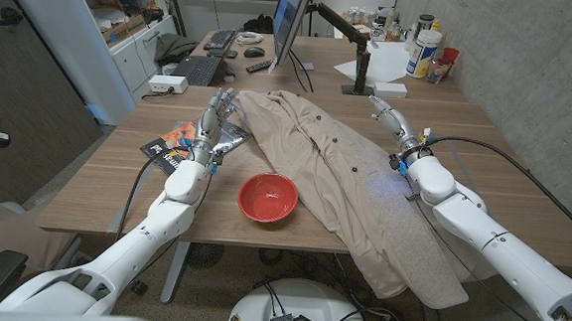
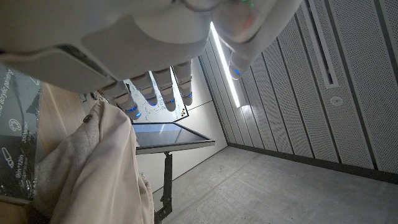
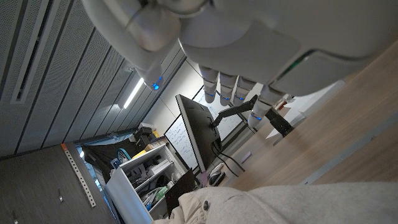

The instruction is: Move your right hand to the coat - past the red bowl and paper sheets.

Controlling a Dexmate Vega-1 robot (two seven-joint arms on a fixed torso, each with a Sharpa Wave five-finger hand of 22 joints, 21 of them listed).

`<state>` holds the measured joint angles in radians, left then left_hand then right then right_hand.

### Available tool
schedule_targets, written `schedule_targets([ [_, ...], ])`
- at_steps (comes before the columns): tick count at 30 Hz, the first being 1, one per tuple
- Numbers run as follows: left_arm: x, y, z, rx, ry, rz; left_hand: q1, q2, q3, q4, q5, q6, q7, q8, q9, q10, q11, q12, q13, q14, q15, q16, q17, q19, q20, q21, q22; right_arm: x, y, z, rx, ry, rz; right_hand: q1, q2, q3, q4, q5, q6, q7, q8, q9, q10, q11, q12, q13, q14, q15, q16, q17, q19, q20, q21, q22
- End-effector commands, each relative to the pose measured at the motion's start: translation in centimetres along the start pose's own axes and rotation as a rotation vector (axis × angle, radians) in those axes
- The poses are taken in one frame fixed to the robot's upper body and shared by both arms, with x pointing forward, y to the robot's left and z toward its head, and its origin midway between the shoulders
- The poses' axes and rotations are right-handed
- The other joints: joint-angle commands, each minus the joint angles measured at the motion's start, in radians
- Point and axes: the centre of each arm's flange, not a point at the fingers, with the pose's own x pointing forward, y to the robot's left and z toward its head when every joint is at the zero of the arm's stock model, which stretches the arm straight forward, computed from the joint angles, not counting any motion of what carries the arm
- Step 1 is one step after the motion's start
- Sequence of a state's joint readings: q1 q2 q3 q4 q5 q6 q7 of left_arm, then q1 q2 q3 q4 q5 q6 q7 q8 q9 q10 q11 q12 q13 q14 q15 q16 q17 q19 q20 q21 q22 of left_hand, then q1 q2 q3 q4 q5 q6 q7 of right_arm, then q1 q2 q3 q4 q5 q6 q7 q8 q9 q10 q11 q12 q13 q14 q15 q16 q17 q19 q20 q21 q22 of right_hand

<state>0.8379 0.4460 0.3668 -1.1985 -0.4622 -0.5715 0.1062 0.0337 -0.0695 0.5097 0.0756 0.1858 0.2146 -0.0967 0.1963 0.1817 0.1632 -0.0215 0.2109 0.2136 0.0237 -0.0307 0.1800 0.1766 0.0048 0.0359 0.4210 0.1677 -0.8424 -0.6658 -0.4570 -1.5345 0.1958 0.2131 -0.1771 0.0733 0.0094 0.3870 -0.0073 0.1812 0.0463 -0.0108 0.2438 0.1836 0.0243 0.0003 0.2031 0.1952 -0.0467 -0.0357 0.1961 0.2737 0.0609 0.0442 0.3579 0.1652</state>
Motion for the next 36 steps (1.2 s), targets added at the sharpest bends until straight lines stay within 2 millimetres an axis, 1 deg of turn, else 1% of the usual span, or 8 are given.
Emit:
schedule_targets([
  [1, -0.1, 0.0, 0.0, -0.001, -0.003, 0.004, 0.008, -0.005, 0.002, -0.006, 0.008, 0.006, 0.002, -0.002, 0.001, 0.005, 0.000, 0.001, 0.001, -0.003, -0.017, 0.002, 0.004, 0.000, 0.001, -0.005, 0.002, 0.1, 0.7, 1.0, -0.111, -0.016, 0.015, -0.001, -0.001, -0.004, -0.005, 0.000, -0.002, -0.003, -0.005, 0.005, -0.005, 0.003, -0.003, 0.002, -0.017, -0.013, -0.004, -0.002, -0.003, 0.000, -0.010, 0.003],
  [8, -0.1, 0.1, 0.0, -0.008, 0.001, 0.011, 0.008, -0.004, 0.002, -0.007, 0.008, 0.005, 0.004, -0.003, 0.002, 0.003, 0.002, 0.001, 0.000, -0.002, -0.015, 0.003, 0.004, 0.002, 0.003, -0.009, 0.002, 0.2, 1.4, 2.2, -0.180, -0.044, 0.015, 0.001, -0.015, -0.011, -0.012, -0.001, -0.014, 0.001, -0.015, 0.005, -0.016, 0.007, -0.007, 0.002, -0.024, -0.008, -0.005, -0.008, -0.005, 0.003, -0.019, 0.003],
  [11, -0.1, 0.1, 0.0, -0.008, 0.001, 0.011, 0.008, -0.004, 0.001, -0.007, 0.008, 0.005, 0.003, -0.003, 0.002, 0.004, 0.002, 0.001, 0.000, -0.002, -0.015, 0.004, 0.004, 0.003, 0.003, -0.010, 0.002, 0.2, 1.4, 2.2, -0.180, -0.044, 0.015, 0.002, -0.018, -0.012, -0.015, -0.001, -0.015, 0.002, -0.017, 0.005, -0.017, 0.010, -0.007, 0.002, -0.026, -0.007, -0.005, -0.010, -0.004, 0.003, -0.021, 0.003],
  [15, -0.1, 0.1, 0.0, -0.009, 0.003, 0.014, 0.008, -0.004, 0.001, -0.007, 0.008, 0.006, 0.003, -0.003, 0.002, 0.006, 0.001, 0.002, -0.001, -0.003, -0.014, 0.004, 0.004, 0.003, 0.004, -0.011, 0.002, 0.1, 1.5, 3.1, -0.249, -0.053, 0.013, 0.002, -0.021, -0.014, -0.017, -0.001, -0.016, 0.003, -0.019, 0.005, -0.019, 0.011, -0.008, 0.002, -0.028, -0.007, -0.005, -0.012, -0.005, 0.005, -0.024, 0.003],
  [24, -0.1, 0.1, 0.0, -0.004, 0.005, 0.011, 0.008, -0.003, 0.000, -0.007, 0.008, 0.005, 0.003, -0.004, 0.002, 0.003, 0.003, 0.002, -0.002, -0.003, -0.014, 0.004, 0.004, 0.005, 0.009, -0.016, 0.002, 0.2, 1.5, 3.7, -0.308, -0.053, 0.018, 0.005, -0.030, -0.018, -0.023, 0.000, -0.015, 0.002, -0.022, 0.005, -0.024, 0.015, -0.009, 0.002, -0.040, -0.004, -0.008, -0.017, -0.004, 0.003, -0.030, 0.003],
  [32, 0.0, 0.1, 0.0, -0.005, 0.006, 0.011, 0.008, -0.002, -0.001, -0.008, 0.008, 0.006, 0.003, -0.004, 0.002, 0.003, 0.002, 0.002, -0.002, -0.003, -0.015, 0.005, 0.004, 0.006, 0.010, -0.019, 0.002, 0.4, 1.7, 4.4, -0.357, -0.059, 0.025, 0.007, -0.034, -0.021, -0.028, 0.000, -0.015, 0.002, -0.025, 0.005, -0.025, 0.015, -0.008, 0.001, -0.052, -0.010, -0.011, -0.022, -0.010, 0.000, -0.038, 0.003],
  [33, 0.0, 0.2, 0.0, -0.006, 0.005, 0.011, 0.008, -0.002, -0.001, -0.008, 0.008, 0.006, 0.003, -0.004, 0.002, 0.003, 0.004, 0.002, -0.003, -0.003, -0.013, 0.005, 0.004, 0.006, 0.010, -0.020, 0.002, 0.4, 1.9, 4.7, -0.400, -0.065, 0.027, 0.007, -0.035, -0.022, -0.028, 0.000, -0.015, 0.001, -0.025, 0.005, -0.026, 0.013, -0.008, 0.001, -0.052, -0.010, -0.011, -0.022, -0.010, -0.001, -0.039, 0.003],
  [36, 0.0, 0.2, 0.0, -0.007, 0.004, 0.012, 0.007, -0.002, -0.001, -0.008, 0.008, 0.006, 0.002, -0.004, 0.002, 0.003, 0.003, 0.003, -0.003, -0.003, -0.013, 0.005, 0.004, 0.007, 0.011, -0.022, 0.002, 0.4, 2.0, 4.9, -0.423, -0.069, 0.022, 0.007, -0.036, -0.024, -0.030, 0.000, -0.019, 0.000, -0.028, 0.005, -0.036, 0.008, -0.012, 0.001, -0.058, -0.011, -0.011, -0.025, -0.011, -0.002, -0.044, 0.003],
])
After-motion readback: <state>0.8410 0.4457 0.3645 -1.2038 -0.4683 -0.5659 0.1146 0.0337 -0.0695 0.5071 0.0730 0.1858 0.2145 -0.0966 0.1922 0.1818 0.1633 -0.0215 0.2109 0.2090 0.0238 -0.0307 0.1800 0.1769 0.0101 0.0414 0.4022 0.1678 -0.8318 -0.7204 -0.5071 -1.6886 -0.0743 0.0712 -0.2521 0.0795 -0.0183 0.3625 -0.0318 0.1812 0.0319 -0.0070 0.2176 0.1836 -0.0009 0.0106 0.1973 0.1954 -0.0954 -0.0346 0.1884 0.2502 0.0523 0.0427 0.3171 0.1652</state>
